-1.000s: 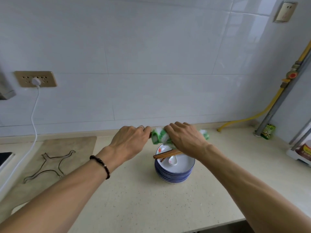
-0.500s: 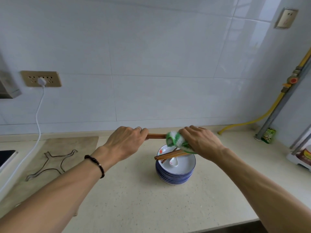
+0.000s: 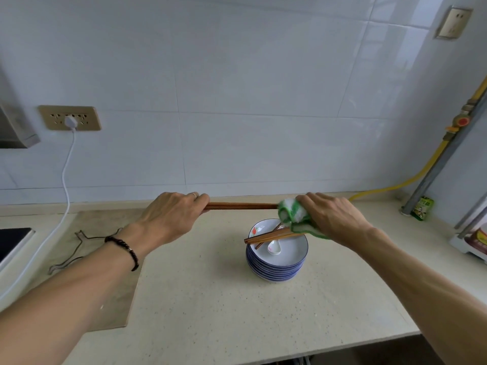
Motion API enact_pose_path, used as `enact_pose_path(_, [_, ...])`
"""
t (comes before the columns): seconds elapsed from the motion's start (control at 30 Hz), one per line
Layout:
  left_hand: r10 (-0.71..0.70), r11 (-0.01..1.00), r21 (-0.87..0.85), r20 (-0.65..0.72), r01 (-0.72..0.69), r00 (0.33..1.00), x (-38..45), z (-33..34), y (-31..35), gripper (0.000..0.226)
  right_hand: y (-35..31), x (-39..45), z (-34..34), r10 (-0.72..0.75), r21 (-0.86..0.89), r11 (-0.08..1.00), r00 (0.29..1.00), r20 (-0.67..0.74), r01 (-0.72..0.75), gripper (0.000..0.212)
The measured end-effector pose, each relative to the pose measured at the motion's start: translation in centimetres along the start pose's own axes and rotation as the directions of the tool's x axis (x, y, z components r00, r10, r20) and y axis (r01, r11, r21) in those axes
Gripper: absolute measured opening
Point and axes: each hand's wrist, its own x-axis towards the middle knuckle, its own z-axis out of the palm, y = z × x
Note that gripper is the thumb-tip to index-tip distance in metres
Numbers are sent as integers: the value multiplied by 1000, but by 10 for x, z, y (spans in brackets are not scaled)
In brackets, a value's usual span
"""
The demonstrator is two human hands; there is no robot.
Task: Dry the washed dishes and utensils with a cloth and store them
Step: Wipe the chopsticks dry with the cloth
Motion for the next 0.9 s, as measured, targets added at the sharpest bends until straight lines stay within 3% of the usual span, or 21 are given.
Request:
enact_pose_path(0.1, [-137, 990, -7, 196, 141, 971, -11, 1, -8, 25, 7, -9, -2, 311, 110, 943, 949, 54, -316, 30])
enact_pose_path(0.17, [-154, 967, -145, 335, 212, 930, -6, -5, 12, 23, -14, 2, 0, 575, 258, 758, 801, 168, -599, 18])
enact_pose_path(0.23, [-152, 861, -403, 377, 310, 913, 1, -10, 38, 15, -46, 15, 6, 805, 534, 340, 533, 260, -774, 10])
enact_pose_path(0.27, [-155, 764, -534, 394, 362, 906, 4, -9, 49, 13, -62, 22, 9, 869, 698, 58, 380, 317, -714, 5])
enact_pose_path(0.3, [-157, 647, -643, 414, 410, 896, 6, -9, 60, 13, -77, 29, 8, 879, 806, -217, 248, 406, -551, 3])
enact_pose_path(0.33, [-157, 522, -724, 437, 450, 885, 8, -9, 69, 13, -92, 35, 6, 844, 831, -420, 180, 506, -365, 5])
enact_pose_path(0.37, [-164, 403, -780, 454, 479, 876, 8, -11, 78, 13, -104, 41, 2, 788, 808, -534, 200, 582, -248, 8])
enact_pose_path(0.4, [-174, 297, -814, 467, 498, 867, 10, -14, 85, 14, -116, 47, -4, 742, 789, -583, 269, 614, -192, 14])
enact_pose_path(0.47, [-210, 138, -844, 486, 518, 848, 12, -21, 98, 20, -138, 57, -18, 640, 775, -614, 479, 600, -150, 27])
enact_pose_path(0.5, [-228, 90, -854, 483, 512, 845, 12, -24, 103, 23, -145, 60, -25, 623, 766, -636, 521, 584, -98, 29])
enact_pose_path(0.53, [-243, 62, -865, 471, 498, 848, 11, -25, 107, 25, -150, 62, -29, 654, 767, -640, 496, 571, -39, 27])
enact_pose_path(0.57, [-251, 51, -876, 454, 480, 855, 10, -28, 111, 25, -151, 63, -27, 721, 797, -604, 415, 554, -15, 21])
enact_pose_path(0.6, [-244, 64, -887, 431, 458, 869, 7, -30, 114, 24, -152, 62, -24, 795, 833, -552, 291, 533, -18, 21])
enact_pose_path(0.63, [-223, 86, -895, 411, 438, 884, 3, -33, 117, 24, -152, 61, -21, 837, 854, -518, 180, 517, -48, 33])
enact_pose_path(0.67, [-202, 103, -903, 391, 417, 898, -1, -35, 121, 25, -154, 60, -20, 840, 849, -525, 121, 529, -67, 47])
enact_pose_path(0.73, [-173, 139, -915, 354, 378, 919, -8, -39, 125, 26, -163, 59, -20, 767, 781, -621, 150, 623, -69, 62])
enact_pose_path(0.8, [-147, 166, -917, 341, 363, 929, -16, -40, 125, 27, -166, 54, -22, 693, 725, -687, 251, 676, -58, 48])
enact_pose_path(0.83, [-131, 180, -914, 344, 363, 930, -22, -39, 123, 28, -161, 49, -25, 694, 725, -688, 264, 670, -33, 39])
enact_pose_path(0.9, [-92, 218, -904, 357, 369, 930, -35, -39, 119, 30, -138, 40, -32, 751, 751, -655, 191, 632, 86, 26])
